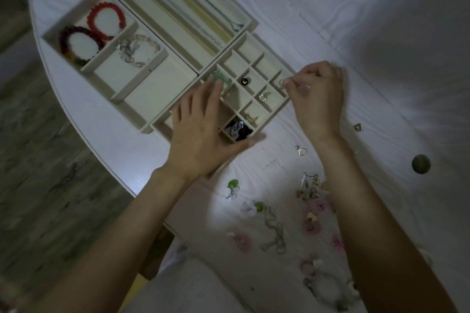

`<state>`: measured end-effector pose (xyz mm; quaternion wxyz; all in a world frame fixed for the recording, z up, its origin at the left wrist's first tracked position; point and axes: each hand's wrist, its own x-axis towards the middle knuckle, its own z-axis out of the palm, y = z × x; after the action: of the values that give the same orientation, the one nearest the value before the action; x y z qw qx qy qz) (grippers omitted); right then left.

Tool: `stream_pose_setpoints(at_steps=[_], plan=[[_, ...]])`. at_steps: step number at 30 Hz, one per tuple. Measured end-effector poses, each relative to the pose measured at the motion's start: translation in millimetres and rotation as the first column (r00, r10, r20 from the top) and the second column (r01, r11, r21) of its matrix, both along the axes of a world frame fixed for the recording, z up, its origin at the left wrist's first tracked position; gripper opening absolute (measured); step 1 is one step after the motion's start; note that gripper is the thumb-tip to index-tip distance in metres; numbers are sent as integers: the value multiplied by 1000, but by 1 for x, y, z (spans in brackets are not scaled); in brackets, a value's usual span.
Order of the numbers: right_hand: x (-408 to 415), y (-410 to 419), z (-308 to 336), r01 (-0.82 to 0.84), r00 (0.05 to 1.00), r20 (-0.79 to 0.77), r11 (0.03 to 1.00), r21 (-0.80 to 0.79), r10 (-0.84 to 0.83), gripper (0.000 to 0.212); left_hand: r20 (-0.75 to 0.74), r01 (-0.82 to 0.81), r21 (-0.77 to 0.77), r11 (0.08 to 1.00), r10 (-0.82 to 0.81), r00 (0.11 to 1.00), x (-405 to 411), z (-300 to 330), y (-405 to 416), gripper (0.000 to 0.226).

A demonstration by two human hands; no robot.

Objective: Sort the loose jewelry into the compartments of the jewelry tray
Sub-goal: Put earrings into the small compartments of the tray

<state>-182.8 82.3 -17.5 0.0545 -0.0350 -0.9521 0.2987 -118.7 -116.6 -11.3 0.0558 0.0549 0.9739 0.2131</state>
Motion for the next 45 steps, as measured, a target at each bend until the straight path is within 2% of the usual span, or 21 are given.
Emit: stream_pose_setpoints(at_steps=[6, 11, 18, 23, 26, 28, 36, 41, 45], plan=[[4, 9, 3, -20, 996, -84, 995, 95, 28, 18, -56, -8, -68, 998, 4, 998, -6, -9, 5, 112], [2, 16, 2, -159, 984, -61, 979, 125, 168, 16, -103, -1, -122, 992, -12, 995, -11, -8, 2, 112], [-10, 13, 2, -263, 962, 15, 917, 301, 272, 25, 11, 37, -174, 984, -35, 999, -12, -10, -4, 125], [-17, 5, 0, -236, 969, 11, 917, 321, 246, 12, 29, 32, -181, 983, -27, 999, -12, -8, -4, 127], [-26, -3, 5, -248, 968, 73, 899, 361, 238, 1, 29, 39, -180, 983, -34, 999, -13, -8, -4, 126], [-30, -6, 8, -260, 965, 119, 876, 406, 232, 4, 33, 39, -176, 984, -33, 999, -12, -8, -5, 126], [-30, -3, 9, -345, 938, 98, 871, 349, 332, 9, 14, 40, -154, 987, -38, 999, -12, -9, -5, 124], [-37, 0, 5, -430, 893, 56, 811, 398, 446, 8, 14, 45, -148, 988, -43, 999, -13, -9, -5, 123], [-37, 3, 3, -425, 887, 5, 814, 396, 461, 8, 1, 43, -137, 990, -43, 999, -12, -10, -6, 122]])
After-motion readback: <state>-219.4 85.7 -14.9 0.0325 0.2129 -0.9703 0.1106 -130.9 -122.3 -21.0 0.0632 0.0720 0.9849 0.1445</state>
